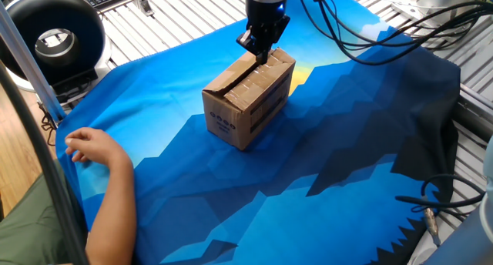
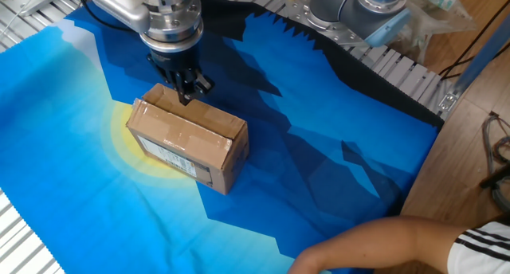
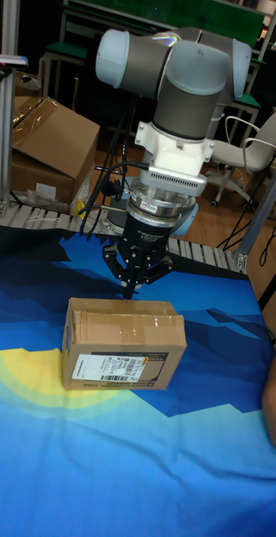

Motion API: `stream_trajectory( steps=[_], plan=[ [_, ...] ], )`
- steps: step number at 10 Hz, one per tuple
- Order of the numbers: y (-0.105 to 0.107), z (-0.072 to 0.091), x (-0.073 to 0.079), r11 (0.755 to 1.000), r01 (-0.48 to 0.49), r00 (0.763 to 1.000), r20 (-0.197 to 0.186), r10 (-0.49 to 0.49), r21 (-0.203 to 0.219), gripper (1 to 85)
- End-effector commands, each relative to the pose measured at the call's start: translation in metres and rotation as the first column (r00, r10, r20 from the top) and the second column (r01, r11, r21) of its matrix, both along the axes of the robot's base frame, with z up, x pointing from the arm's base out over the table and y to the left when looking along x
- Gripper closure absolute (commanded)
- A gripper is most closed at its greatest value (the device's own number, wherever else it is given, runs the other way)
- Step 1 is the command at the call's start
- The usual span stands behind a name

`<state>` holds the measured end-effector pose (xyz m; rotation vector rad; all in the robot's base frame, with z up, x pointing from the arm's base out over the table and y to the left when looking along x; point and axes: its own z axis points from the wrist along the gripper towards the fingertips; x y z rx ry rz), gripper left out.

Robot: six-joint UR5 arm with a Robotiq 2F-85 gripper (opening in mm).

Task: Open a box

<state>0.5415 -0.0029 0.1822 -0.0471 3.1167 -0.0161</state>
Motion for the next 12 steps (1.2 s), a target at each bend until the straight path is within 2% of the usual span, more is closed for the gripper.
stream_trajectory(
  steps=[1, 3, 4, 5, 6, 7, 8, 12],
  plan=[
    [0.005, 0.001, 0.002, 1.0, -0.003, 1.0, 0.018, 0.003, 0.026, 84.3],
    [0.005, 0.002, 0.008, 1.0, -0.015, 0.999, 0.041, 0.014, 0.025, 84.3],
    [0.01, 0.002, 0.009, 0.999, -0.015, 0.999, 0.046, 0.013, 0.047, 84.3],
    [0.017, 0.002, 0.009, 0.997, -0.021, 0.999, 0.046, 0.018, 0.071, 84.3],
    [0.02, 0.002, 0.002, 0.996, -0.017, 1.0, 0.02, 0.016, 0.084, 84.3],
    [0.017, 0.002, 0.002, 0.997, -0.017, 1.0, 0.02, 0.016, 0.073, 84.3],
    [0.023, 0.002, 0.004, 0.995, -0.008, 1.0, 0.026, 0.006, 0.096, 84.3],
    [0.019, 0.002, 0.009, 0.997, 0.004, 0.999, 0.045, -0.007, 0.082, 84.3]
  ],
)
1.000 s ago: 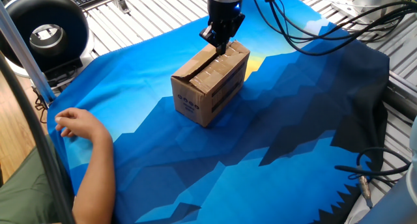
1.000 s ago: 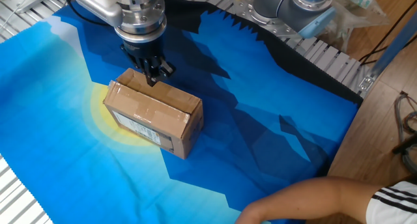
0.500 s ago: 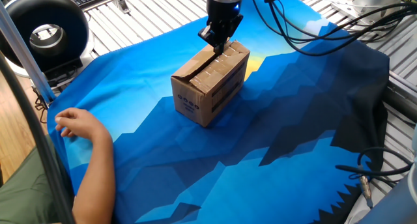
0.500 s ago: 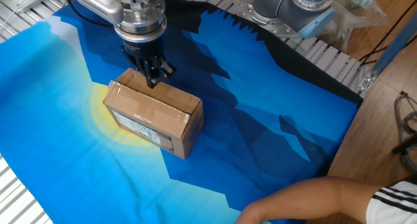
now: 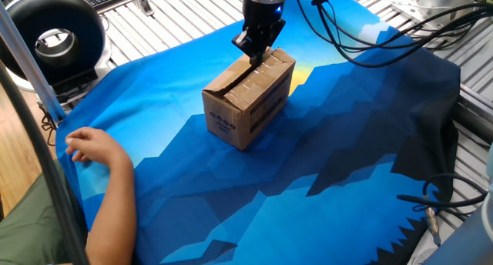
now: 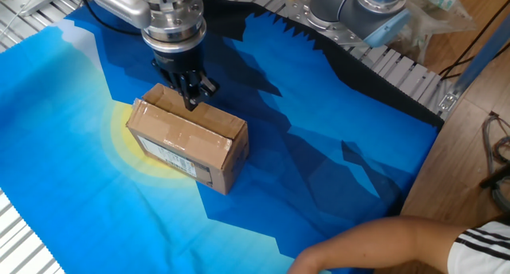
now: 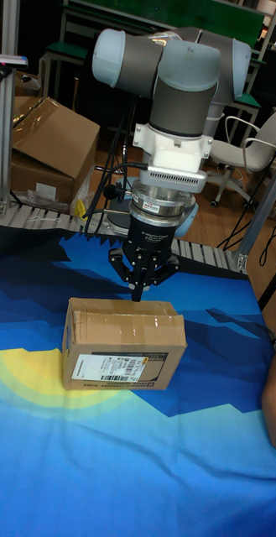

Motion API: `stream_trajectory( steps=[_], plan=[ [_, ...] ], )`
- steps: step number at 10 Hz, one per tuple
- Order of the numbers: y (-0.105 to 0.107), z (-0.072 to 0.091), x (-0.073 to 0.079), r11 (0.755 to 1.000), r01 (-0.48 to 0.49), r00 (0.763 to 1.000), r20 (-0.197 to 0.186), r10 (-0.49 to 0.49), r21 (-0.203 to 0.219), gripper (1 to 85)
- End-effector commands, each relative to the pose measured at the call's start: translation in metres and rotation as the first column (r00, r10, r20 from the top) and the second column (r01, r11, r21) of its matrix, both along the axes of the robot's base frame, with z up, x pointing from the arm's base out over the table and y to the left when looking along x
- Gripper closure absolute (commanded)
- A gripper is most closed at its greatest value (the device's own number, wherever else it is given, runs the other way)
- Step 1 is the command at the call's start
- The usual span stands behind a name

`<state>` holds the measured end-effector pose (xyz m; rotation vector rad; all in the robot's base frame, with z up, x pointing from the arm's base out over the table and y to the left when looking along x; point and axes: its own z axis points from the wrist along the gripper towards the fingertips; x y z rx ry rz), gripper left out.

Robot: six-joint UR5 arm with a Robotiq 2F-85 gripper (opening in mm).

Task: Open a box

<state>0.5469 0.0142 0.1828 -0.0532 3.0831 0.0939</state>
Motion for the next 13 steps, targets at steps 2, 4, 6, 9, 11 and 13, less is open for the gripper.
stream_trajectory(
  steps=[2, 4, 6, 9, 11, 13],
  plan=[
    [-0.0006, 0.0016, 0.0053, 1.0, 0.011, 1.0, 0.02, -0.011, 0.001, 84.3],
    [-0.0041, 0.0014, 0.0049, 1.0, 0.005, 1.0, 0.019, -0.005, -0.013, 84.3],
    [-0.0061, 0.0013, 0.0045, 1.0, 0.002, 1.0, 0.017, -0.002, -0.021, 84.3],
    [-0.0073, 0.0012, 0.0045, 1.0, -0.002, 1.0, 0.017, 0.003, -0.026, 84.3],
    [-0.0085, 0.0012, 0.0045, 1.0, -0.006, 1.0, 0.018, 0.006, -0.031, 84.3],
    [-0.0089, 0.0012, 0.0044, 0.999, -0.009, 1.0, 0.018, 0.009, -0.033, 84.3]
  ],
)
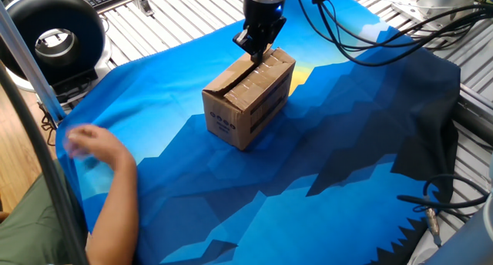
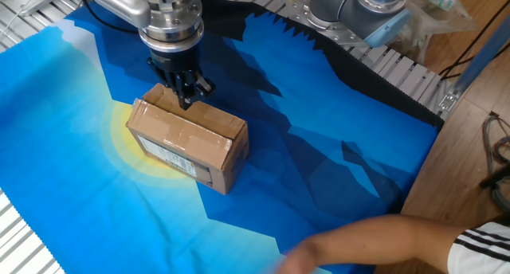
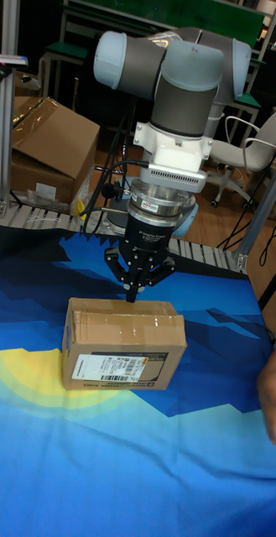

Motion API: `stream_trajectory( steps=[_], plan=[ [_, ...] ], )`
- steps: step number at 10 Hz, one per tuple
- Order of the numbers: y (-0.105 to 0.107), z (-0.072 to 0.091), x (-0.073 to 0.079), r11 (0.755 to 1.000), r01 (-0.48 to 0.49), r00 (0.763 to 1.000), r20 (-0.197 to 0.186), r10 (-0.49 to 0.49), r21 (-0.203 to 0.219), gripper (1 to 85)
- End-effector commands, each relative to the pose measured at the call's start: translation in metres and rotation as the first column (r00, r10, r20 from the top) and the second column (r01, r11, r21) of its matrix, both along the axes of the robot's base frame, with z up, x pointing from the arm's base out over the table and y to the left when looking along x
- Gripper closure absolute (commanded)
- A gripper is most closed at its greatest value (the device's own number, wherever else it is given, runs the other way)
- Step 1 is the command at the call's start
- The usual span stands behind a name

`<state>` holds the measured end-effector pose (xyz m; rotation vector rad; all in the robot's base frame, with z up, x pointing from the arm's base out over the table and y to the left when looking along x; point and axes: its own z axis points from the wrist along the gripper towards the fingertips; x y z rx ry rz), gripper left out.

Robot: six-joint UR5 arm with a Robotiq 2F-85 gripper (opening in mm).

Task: Open a box

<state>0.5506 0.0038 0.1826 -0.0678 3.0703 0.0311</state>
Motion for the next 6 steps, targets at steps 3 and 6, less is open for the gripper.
stream_trajectory(
  steps=[3, 6],
  plan=[
    [0.0007, 0.0013, 0.0008, 1.0, -0.001, 1.0, 0.003, 0.001, 0.005, 84.3],
    [-0.0013, 0.001, -0.0025, 1.0, -0.016, 1.0, -0.009, 0.016, -0.003, 84.3]
  ],
)
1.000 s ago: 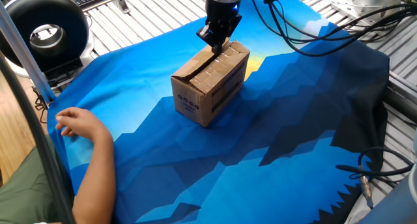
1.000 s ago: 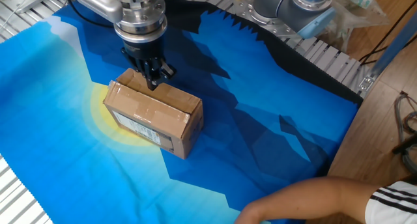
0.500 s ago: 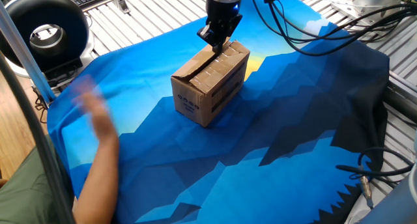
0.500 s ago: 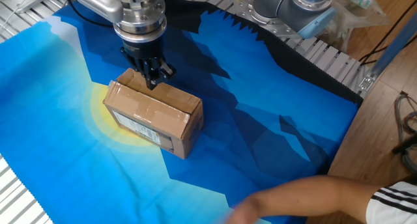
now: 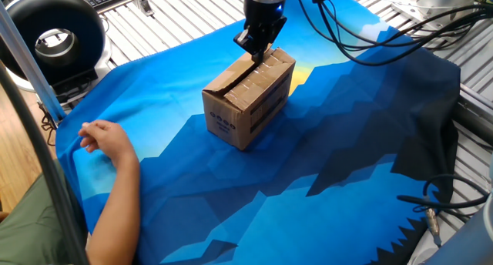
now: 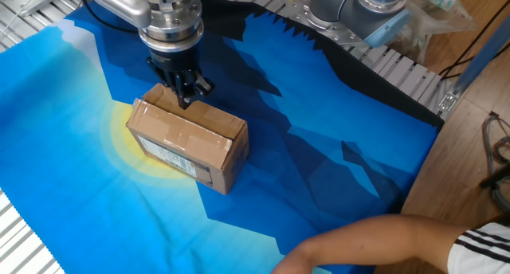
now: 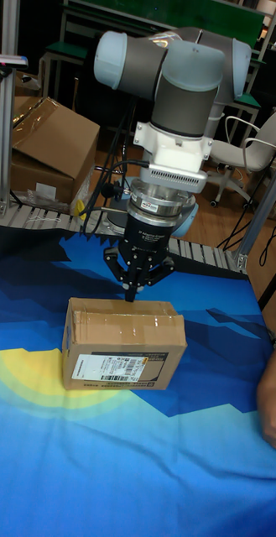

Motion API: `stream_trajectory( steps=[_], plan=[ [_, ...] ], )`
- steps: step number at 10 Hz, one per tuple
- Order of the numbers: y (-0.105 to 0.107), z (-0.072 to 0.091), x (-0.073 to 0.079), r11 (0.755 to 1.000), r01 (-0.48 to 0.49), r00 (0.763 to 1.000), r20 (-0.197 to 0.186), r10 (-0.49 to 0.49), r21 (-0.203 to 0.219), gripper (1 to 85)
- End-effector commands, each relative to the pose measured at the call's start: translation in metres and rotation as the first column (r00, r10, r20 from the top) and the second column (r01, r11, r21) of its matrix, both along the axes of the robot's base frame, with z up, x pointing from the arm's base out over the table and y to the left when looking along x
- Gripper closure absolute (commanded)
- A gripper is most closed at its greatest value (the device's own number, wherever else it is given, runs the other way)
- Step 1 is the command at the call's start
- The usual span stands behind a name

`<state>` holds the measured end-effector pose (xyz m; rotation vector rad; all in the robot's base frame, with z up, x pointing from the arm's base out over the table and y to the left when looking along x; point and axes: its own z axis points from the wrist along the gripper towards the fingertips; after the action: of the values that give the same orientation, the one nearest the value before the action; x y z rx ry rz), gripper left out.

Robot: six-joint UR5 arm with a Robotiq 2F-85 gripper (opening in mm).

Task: Open a box

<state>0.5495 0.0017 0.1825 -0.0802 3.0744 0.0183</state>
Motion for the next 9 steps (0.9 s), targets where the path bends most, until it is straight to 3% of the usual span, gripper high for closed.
stream_trajectory(
  steps=[1, 5, 7, 9],
  plan=[
    [0.0, 0.001, -0.005, 1.0, -0.013, 1.0, -0.017, 0.013, 0.004, 84.3],
    [0.001, -0.004, -0.019, 0.999, -0.049, 0.997, -0.067, 0.049, 0.01, 84.3],
    [0.006, -0.006, -0.03, 0.997, -0.072, 0.993, -0.091, 0.075, 0.037, 84.3],
    [0.003, -0.01, -0.031, 0.997, -0.075, 0.994, -0.082, 0.076, 0.016, 84.3]
  ],
)
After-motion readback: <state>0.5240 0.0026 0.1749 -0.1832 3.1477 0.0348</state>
